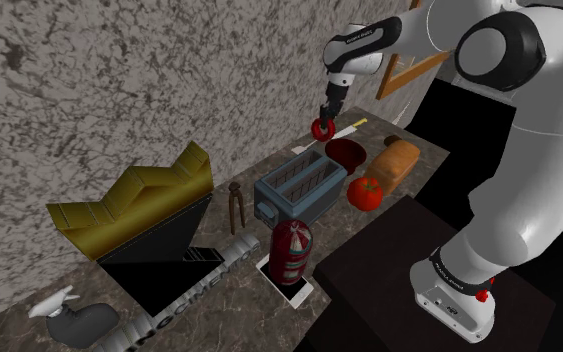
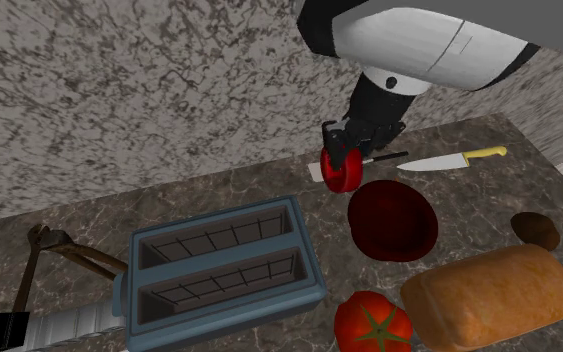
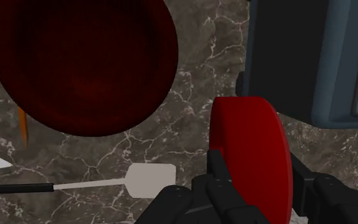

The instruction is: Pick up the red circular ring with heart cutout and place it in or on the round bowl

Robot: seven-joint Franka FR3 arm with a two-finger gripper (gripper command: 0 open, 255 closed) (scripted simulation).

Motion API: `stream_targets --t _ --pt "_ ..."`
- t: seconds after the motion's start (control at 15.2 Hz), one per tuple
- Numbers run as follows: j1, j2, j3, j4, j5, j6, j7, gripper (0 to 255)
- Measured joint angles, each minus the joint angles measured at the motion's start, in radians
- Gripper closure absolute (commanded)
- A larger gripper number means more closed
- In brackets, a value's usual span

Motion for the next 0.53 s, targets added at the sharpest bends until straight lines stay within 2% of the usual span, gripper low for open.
stream_targets --t 0.4,0.53 --pt "-0.091 -0.021 -0.047 -0.022 -0.005 -0.022 -0.133 255" --pt "-0.126 -0.005 -0.064 0.011 -0.005 -0.046 -0.179 255"
